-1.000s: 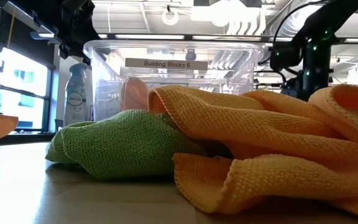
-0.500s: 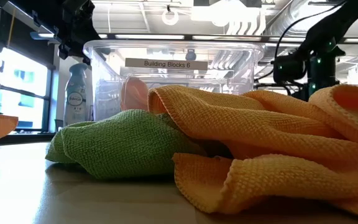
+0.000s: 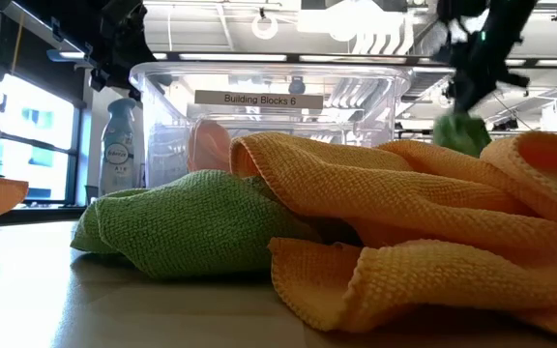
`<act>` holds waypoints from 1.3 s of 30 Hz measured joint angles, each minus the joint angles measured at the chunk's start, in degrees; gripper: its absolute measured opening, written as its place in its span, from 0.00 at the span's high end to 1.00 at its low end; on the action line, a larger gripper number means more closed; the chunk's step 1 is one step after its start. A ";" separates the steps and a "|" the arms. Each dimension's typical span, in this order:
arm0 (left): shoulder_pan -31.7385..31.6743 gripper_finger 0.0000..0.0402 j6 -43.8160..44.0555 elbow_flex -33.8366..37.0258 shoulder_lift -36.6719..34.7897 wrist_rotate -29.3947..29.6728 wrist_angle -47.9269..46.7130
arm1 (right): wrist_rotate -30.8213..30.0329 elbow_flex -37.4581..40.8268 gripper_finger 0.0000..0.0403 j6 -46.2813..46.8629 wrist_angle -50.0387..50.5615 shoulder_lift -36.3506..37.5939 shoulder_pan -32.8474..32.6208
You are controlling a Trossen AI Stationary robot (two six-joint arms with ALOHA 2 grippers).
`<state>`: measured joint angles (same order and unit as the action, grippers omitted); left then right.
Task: Sort microfiber towel by color & place in baskets
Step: Put the green towel into the bottom transparent bin
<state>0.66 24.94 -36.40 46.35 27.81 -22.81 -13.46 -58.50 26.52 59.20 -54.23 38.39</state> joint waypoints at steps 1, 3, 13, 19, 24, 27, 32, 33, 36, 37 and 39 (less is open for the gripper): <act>0.01 0.58 0.01 0.00 0.00 0.00 0.00 | 0.01 -1.77 1.00 0.00 0.09 0.51 -0.69; 0.01 0.58 -0.01 0.00 0.00 0.00 0.01 | -0.04 -5.04 1.00 0.00 0.09 1.19 -1.98; -0.01 0.58 -0.97 0.00 0.00 0.02 0.00 | -2.67 -16.68 1.00 4.81 3.81 1.37 -9.85; 0.01 0.58 -3.76 0.00 0.00 -0.45 0.02 | -6.39 -22.28 1.00 16.92 13.04 1.28 -20.60; 0.01 0.58 -5.61 0.00 0.00 -2.17 0.01 | -12.08 -24.61 1.00 30.16 15.28 -0.36 -34.37; 0.01 0.58 -5.63 0.00 0.00 -4.02 0.01 | -16.85 -25.50 1.00 37.46 15.29 -3.10 -43.16; 0.01 0.58 -5.63 0.00 -0.02 -7.61 0.00 | -21.48 -30.01 1.00 47.83 18.01 -10.49 -54.73; 0.01 0.58 -5.63 0.00 -0.02 -8.29 -0.02 | -22.44 -31.81 1.00 50.02 19.49 -12.06 -56.71; 0.01 0.58 -5.67 0.00 -0.01 -9.92 -0.02 | -23.54 -38.94 1.00 57.71 26.80 -17.45 -61.99; 0.01 0.58 -5.68 -0.01 -0.01 -10.39 -0.02 | -23.57 -41.73 1.00 60.44 29.58 -19.54 -63.74; 0.01 0.58 -5.70 0.00 -0.01 -10.94 -0.02 | -23.46 -46.57 1.00 64.05 30.74 -23.21 -67.15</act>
<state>0.67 19.24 -36.41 46.34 16.87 -22.83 -36.92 -105.07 90.57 89.94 -77.44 -28.76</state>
